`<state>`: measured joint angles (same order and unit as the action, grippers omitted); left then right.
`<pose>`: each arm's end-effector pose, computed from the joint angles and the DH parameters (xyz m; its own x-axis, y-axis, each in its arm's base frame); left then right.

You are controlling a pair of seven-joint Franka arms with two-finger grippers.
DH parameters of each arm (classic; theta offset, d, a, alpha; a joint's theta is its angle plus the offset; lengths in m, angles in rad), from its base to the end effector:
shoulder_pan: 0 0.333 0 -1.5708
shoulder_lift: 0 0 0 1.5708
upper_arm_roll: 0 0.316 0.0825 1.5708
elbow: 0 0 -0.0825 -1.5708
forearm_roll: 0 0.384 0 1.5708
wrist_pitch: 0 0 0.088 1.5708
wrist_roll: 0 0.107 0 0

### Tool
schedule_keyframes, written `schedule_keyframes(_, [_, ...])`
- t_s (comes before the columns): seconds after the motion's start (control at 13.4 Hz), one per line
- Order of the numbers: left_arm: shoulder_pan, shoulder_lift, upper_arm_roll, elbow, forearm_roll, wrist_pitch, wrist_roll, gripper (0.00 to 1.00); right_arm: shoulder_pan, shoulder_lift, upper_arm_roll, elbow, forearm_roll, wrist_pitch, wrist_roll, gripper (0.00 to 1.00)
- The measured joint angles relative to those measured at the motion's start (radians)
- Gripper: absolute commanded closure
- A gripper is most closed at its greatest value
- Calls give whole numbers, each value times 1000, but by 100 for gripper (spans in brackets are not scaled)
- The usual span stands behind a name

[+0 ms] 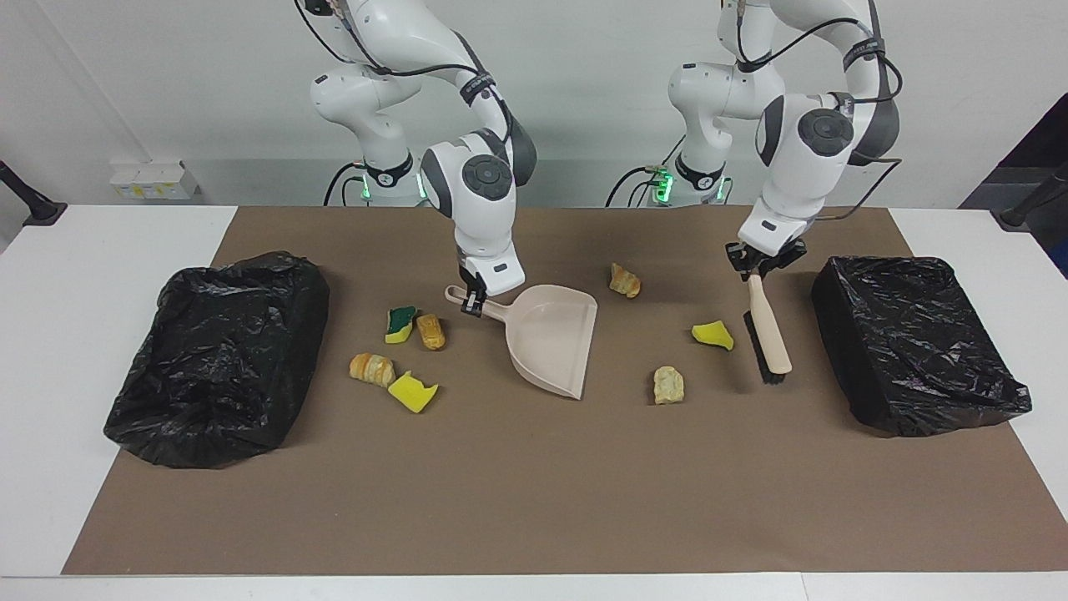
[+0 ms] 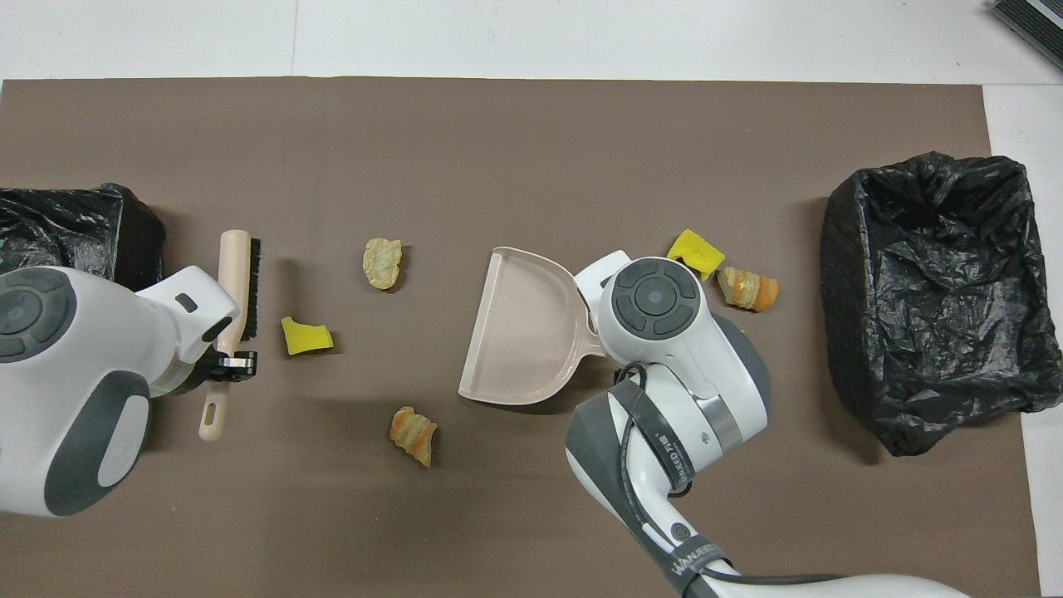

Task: Sweep and dump trash in bin
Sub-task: 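Sweep the bread and sponge into the dustpan with the left gripper's brush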

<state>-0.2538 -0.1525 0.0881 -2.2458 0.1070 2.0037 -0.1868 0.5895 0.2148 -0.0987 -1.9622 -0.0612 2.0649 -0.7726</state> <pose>0.4803 -0.0731 0.4232 0.9968 -0.0261 -0.0752 -0.0333 -0.9949 -0.0948 0.5175 0.2750 0.3577 0.2668 0.9549 -0.1301 0.9618 -0.2725 -0.0273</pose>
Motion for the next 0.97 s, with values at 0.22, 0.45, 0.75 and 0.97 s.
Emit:
schedule_keyframes(0.22, [37,-1,-1,-18,0,19,0,100,1,0,0,0,0,0,1,100])
schedule_keyframes(0.45, [47,-11,-1,-64,0,45,-3,100,1,0,0,0,0,0,5,100])
schedule_keyframes(0.75, [36,-46,-20,-144,0,47,-119,100,3,0,0,-13,1,-1,17,100])
schedule_keyframes(0.97, [-68,-84,-28,-221,0,50,-329,100,3,0,0,-15,1,-1,18,100])
